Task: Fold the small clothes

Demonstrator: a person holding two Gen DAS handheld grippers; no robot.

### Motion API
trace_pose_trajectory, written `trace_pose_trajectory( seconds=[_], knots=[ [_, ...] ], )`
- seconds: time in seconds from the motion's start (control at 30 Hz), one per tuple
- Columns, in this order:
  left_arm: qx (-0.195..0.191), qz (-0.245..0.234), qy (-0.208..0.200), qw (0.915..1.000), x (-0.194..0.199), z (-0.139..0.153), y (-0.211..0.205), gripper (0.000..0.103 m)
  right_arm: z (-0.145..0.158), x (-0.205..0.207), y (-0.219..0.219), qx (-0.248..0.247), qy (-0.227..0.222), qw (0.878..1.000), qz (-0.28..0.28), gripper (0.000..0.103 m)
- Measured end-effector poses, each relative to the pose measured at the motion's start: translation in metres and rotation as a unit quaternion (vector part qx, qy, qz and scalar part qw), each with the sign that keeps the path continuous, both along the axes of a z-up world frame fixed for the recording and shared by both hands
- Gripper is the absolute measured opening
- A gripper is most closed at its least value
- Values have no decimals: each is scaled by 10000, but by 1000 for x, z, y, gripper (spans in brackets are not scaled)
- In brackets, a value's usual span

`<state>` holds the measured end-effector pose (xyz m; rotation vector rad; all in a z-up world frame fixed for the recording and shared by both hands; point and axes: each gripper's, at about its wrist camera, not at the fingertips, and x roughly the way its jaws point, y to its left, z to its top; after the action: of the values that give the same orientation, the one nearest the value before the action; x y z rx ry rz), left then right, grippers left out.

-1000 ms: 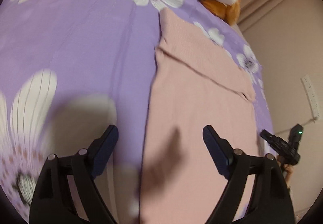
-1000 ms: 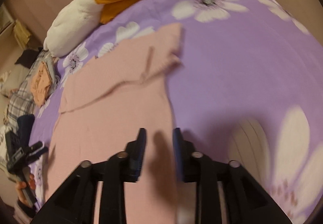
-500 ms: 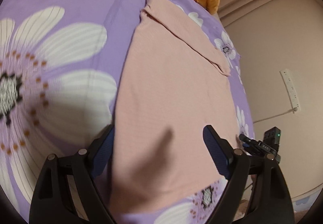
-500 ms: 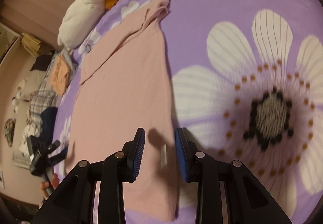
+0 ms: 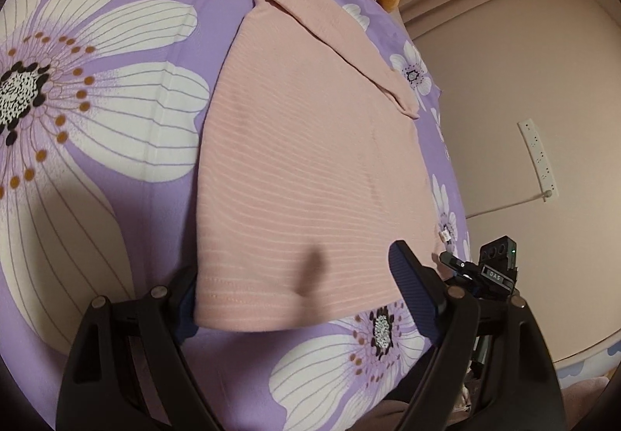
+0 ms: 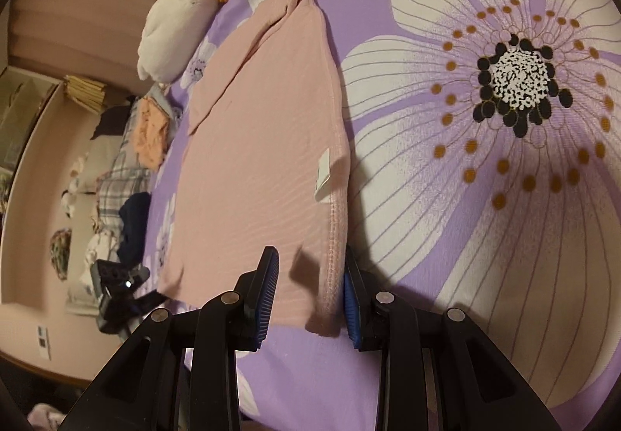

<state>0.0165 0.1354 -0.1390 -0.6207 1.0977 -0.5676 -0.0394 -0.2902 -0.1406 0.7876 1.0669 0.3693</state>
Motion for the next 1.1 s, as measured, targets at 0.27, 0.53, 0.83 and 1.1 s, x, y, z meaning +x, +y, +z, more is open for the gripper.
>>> trace_pose_trajectory(
  seconds=[0.27,0.53,0.83,1.1],
  knots=[
    [25,157,5,9999,17,-3,-2,74,0,9,8,-24,-142,9999,-14,30],
    [213,253,105,9994,23,-3,-3,55,-1,8,5,27,-230,9997,-9,30],
    [302,469,446,9974,21,-13,12,5,4,0,9,-252,-385,9988,154,24],
    [-371,576,-141,9975,22,22,9,3,18,5,11,0,-767,9970,129,7]
  ],
)
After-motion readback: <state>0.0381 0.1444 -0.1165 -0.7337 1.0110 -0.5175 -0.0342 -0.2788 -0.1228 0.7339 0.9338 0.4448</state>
